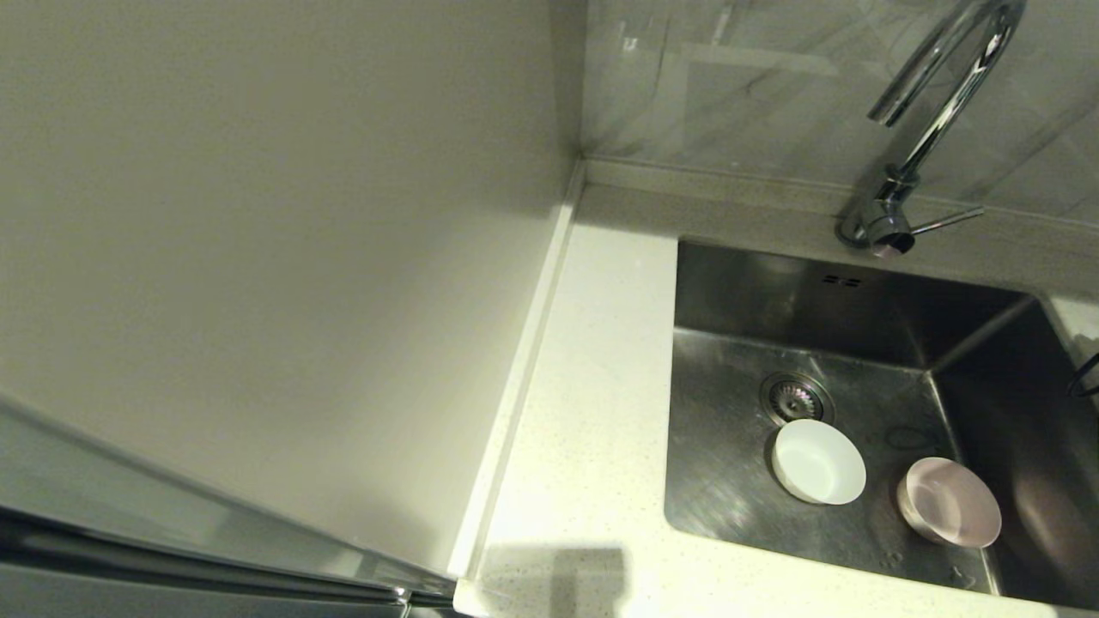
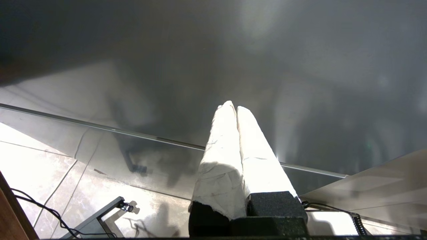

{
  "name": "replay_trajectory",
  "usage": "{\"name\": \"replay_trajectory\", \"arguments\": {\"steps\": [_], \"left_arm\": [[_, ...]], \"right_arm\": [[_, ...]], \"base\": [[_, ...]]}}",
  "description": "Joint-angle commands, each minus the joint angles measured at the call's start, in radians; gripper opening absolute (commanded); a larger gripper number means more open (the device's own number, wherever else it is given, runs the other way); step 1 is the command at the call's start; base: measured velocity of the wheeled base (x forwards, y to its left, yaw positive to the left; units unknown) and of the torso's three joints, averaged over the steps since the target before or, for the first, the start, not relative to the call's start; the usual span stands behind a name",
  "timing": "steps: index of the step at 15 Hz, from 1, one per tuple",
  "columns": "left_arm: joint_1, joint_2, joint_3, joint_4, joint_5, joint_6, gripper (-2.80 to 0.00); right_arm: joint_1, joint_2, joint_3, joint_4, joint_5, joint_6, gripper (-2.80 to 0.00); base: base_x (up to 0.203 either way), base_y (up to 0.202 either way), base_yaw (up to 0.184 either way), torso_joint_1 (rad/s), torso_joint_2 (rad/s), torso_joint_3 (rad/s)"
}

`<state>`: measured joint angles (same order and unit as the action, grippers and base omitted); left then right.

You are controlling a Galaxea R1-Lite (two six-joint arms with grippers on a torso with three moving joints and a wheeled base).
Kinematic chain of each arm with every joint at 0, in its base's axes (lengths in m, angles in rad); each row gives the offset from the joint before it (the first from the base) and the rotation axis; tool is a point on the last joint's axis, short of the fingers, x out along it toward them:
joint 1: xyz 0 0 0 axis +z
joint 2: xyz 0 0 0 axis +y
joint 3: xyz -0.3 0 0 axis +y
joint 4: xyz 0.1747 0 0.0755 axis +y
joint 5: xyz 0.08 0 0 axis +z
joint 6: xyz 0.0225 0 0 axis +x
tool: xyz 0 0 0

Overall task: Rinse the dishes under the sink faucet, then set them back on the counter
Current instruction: Put a bowl back to the table from the sink

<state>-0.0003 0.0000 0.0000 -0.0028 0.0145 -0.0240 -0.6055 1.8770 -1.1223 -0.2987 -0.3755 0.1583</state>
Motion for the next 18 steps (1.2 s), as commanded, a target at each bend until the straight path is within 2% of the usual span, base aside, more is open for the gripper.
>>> {"name": "replay_trajectory", "arguments": {"steps": [1, 6, 8, 10, 12, 15, 18], "left_arm": [[0.0, -0.003, 0.0, 0.0, 0.001, -0.001, -2.8], [0.0, -0.003, 0.0, 0.0, 0.001, -0.001, -2.8], [0.0, -0.005, 0.0, 0.0, 0.001, 0.0, -2.8], [0.0, -0.003, 0.0, 0.0, 0.001, -0.001, -2.8], [0.0, -0.003, 0.0, 0.0, 0.001, 0.0, -2.8], [-0.001, -0.003, 0.0, 0.0, 0.001, -0.001, -2.8], [-0.001, -0.003, 0.0, 0.0, 0.001, -0.001, -2.8]], "right_arm": [[0.0, -0.025, 0.001, -0.002, 0.001, 0.002, 0.0], [0.002, -0.172, 0.005, 0.01, 0.033, 0.004, 0.0], [0.023, -0.249, 0.011, 0.064, 0.082, 0.005, 0.0], [0.105, -0.326, 0.043, 0.162, 0.138, 0.033, 0.0], [0.206, -0.399, 0.131, 0.239, 0.179, 0.05, 0.0], [0.318, -0.468, 0.305, 0.265, 0.189, 0.061, 0.0], [0.34, -0.567, 0.433, 0.265, 0.18, 0.065, 0.0]], "base": [[0.0, 0.0, 0.0, 0.0, 0.0, 0.0], [0.0, 0.0, 0.0, 0.0, 0.0, 0.0], [0.0, 0.0, 0.0, 0.0, 0.0, 0.0], [0.0, 0.0, 0.0, 0.0, 0.0, 0.0], [0.0, 0.0, 0.0, 0.0, 0.0, 0.0], [0.0, 0.0, 0.0, 0.0, 0.0, 0.0], [0.0, 0.0, 0.0, 0.0, 0.0, 0.0]]}}
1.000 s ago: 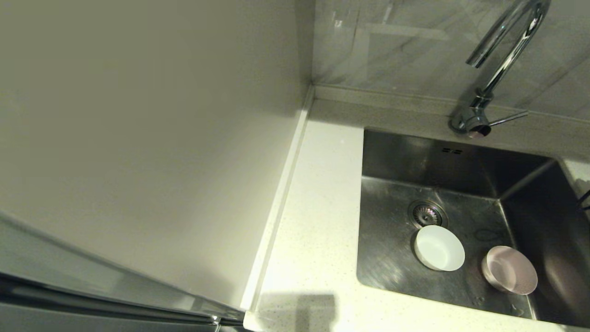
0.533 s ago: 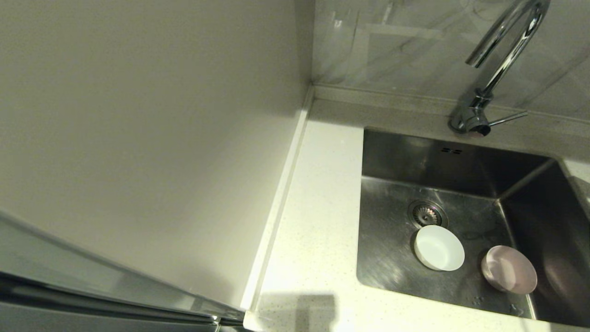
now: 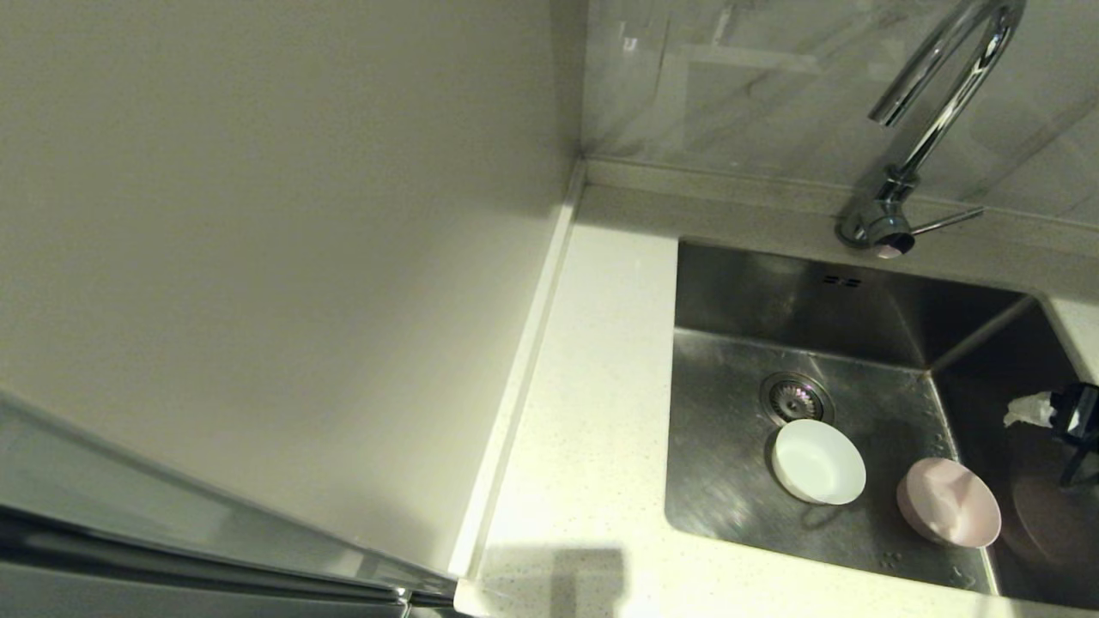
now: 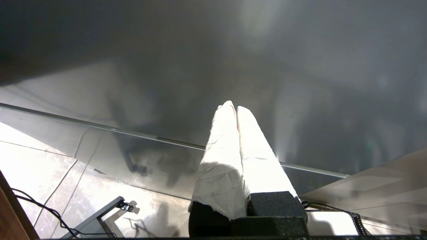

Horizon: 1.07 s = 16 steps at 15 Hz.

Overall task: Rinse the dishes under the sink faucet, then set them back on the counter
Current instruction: Put a bowl back to the table from the sink

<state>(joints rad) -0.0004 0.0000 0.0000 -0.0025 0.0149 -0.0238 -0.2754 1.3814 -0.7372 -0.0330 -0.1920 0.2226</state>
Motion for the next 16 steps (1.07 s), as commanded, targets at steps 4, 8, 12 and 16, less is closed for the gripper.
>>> {"name": "replay_trajectory", "arguments": {"steps": [4, 8, 12, 16], "left_arm": [[0.0, -0.003, 0.0, -0.001, 0.0, 0.001, -2.8], [-0.001, -0.003, 0.0, -0.001, 0.0, -0.001, -2.8], [-0.001, -0.003, 0.0, -0.001, 0.0, -0.001, -2.8], [-0.001, -0.003, 0.0, -0.001, 0.0, -0.001, -2.8]], "right_arm": [[0.011, -0.198, 0.122, 0.004, -0.029, -0.005, 0.0], [0.013, -0.222, 0.174, 0.005, -0.03, -0.006, 0.0], [0.015, -0.205, 0.188, 0.002, -0.03, -0.006, 0.0], [0.015, -0.223, 0.222, 0.0, -0.033, -0.005, 0.0]], "base": [[0.0, 0.0, 0.0, 0.0, 0.0, 0.0], [0.0, 0.0, 0.0, 0.0, 0.0, 0.0], [0.0, 0.0, 0.0, 0.0, 0.0, 0.0], [0.0, 0.0, 0.0, 0.0, 0.0, 0.0]]}}
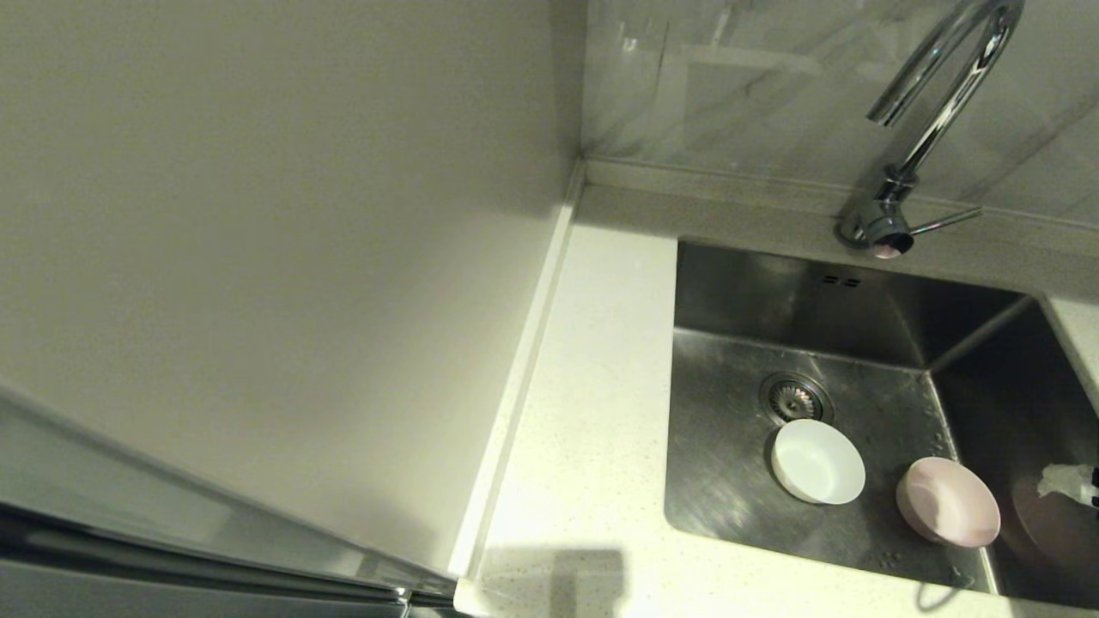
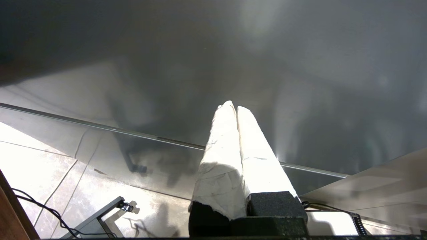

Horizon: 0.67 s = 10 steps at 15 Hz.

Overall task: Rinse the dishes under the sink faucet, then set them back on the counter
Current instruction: Put a bowl back to the table from the sink

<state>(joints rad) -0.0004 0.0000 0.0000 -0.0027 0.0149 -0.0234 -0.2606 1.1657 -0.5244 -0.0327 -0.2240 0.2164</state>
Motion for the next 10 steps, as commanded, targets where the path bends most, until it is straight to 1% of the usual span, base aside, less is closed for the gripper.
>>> {"name": "replay_trajectory", "arguments": {"steps": [1, 5, 7, 10], "left_arm": [[-0.001, -0.003, 0.0, 0.0, 0.0, -0.001, -2.8], [0.0, -0.003, 0.0, 0.0, 0.0, -0.001, -2.8], [0.0, -0.004, 0.0, 0.0, 0.0, 0.0, -2.8], [0.0, -0.003, 0.0, 0.0, 0.001, -0.001, -2.8]], "right_arm": [[0.0, -0.018, 0.021, 0.002, -0.002, 0.001, 0.0], [0.006, -0.053, 0.102, -0.002, -0.038, 0.001, 0.0], [0.006, -0.078, 0.136, -0.002, -0.04, 0.001, 0.0], [0.029, -0.05, 0.134, -0.004, -0.041, -0.006, 0.0]], "base": [[0.0, 0.0, 0.0, 0.0, 0.0, 0.0], [0.0, 0.0, 0.0, 0.0, 0.0, 0.0], [0.0, 0.0, 0.0, 0.0, 0.0, 0.0], [0.0, 0.0, 0.0, 0.0, 0.0, 0.0]]}}
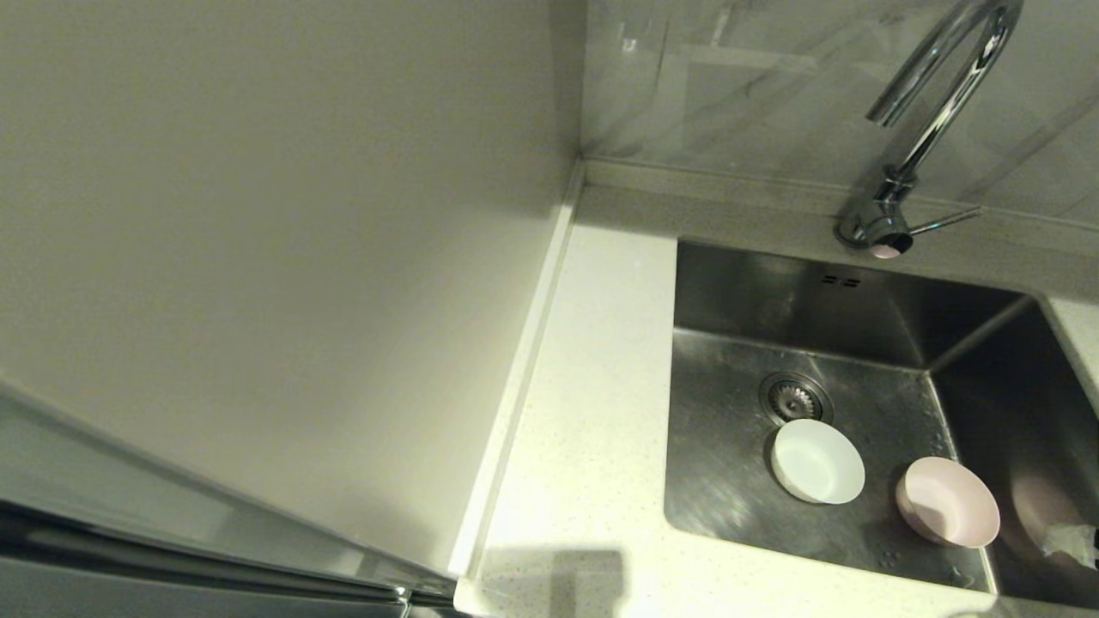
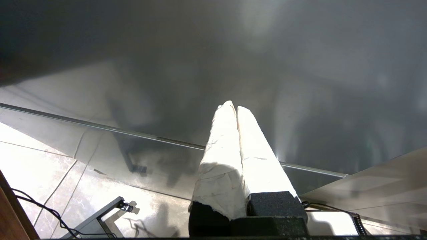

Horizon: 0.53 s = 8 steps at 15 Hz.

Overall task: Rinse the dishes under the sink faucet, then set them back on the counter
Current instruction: Put a bowl back to the table from the sink

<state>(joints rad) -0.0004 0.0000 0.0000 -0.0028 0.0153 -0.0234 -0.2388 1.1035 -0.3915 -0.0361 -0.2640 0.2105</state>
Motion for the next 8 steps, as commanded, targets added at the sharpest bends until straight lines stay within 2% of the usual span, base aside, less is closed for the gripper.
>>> {"name": "replay_trajectory", "arguments": {"steps": [1, 4, 8], "left_arm": [[0.0, -0.003, 0.0, 0.0, 0.0, -0.001, -2.8], [0.0, -0.003, 0.0, 0.0, 0.0, -0.001, -2.8], [-0.001, -0.003, 0.0, 0.0, 0.0, -0.001, -2.8]], "right_arm": [[0.016, 0.035, -0.002, -0.004, -0.001, -0.018, 0.0], [0.103, 0.139, -0.04, -0.062, -0.014, -0.041, 0.0], [0.225, 0.308, -0.062, -0.202, -0.116, -0.042, 0.0]], "base": [[0.0, 0.0, 0.0, 0.0, 0.0, 0.0], [0.0, 0.0, 0.0, 0.0, 0.0, 0.0], [0.0, 0.0, 0.0, 0.0, 0.0, 0.0]]}}
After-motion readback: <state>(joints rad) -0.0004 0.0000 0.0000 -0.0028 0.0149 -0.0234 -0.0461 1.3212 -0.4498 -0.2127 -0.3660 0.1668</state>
